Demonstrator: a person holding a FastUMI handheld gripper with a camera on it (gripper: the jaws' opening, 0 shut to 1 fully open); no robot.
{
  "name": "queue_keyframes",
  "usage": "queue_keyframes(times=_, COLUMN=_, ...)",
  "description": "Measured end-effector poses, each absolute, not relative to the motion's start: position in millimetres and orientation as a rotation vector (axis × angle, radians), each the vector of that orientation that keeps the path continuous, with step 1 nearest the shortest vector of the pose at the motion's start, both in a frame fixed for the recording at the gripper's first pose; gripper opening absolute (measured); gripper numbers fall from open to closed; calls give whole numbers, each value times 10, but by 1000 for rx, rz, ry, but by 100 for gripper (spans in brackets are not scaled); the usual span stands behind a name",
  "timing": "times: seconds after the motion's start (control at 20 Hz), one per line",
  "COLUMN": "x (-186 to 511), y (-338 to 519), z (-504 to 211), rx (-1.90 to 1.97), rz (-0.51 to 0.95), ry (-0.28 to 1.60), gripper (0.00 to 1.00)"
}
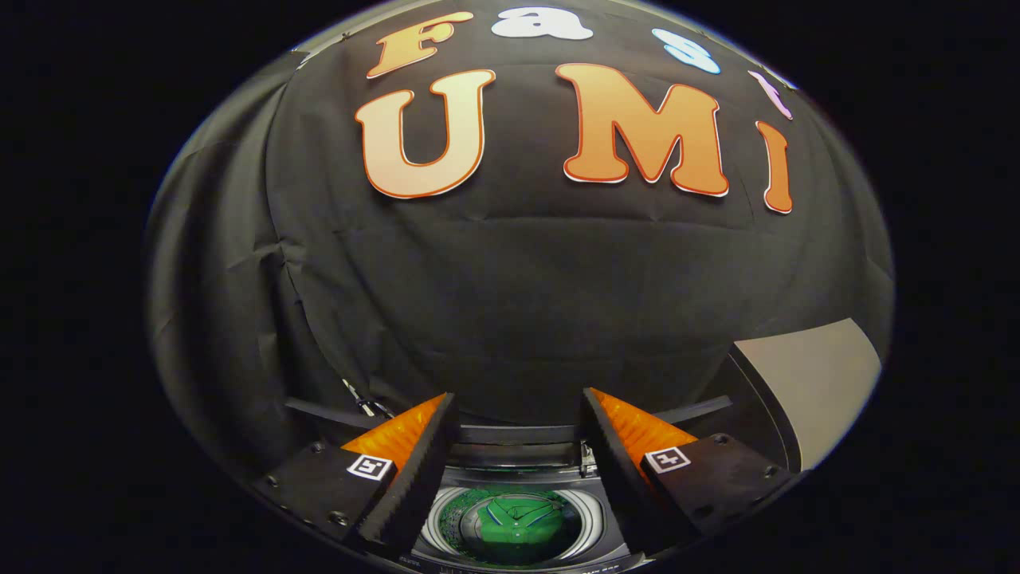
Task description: Put the clothes into the washing machine and then close the washing machine lid.
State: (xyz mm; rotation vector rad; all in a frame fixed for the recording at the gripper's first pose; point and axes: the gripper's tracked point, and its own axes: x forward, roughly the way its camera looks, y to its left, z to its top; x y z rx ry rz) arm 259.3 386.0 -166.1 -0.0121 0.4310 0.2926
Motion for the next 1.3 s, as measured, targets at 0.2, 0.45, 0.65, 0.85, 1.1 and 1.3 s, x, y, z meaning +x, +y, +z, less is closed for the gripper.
queue_keyframes(times=0.2, x=2388, y=3811, z=-1691, rx=-17, rz=303, ry=394, gripper=99)
queue_keyframes(times=0.45, x=2259, y=3769, z=-1728, rx=-5, rz=309, ry=339, gripper=99)
queue_keyframes(times=0.65, x=2155, y=3753, z=-1745, rx=-4, rz=328, ry=265, gripper=99)
queue_keyframes(times=0.85, x=2064, y=3719, z=-1780, rx=3, rz=341, ry=176, gripper=99)
queue_keyframes(times=1.1, x=1933, y=3692, z=-1852, rx=8, rz=340, ry=137, gripper=99)
queue_keyframes(times=1.3, x=1799, y=3650, z=-1951, rx=22, rz=344, ry=117, gripper=98)
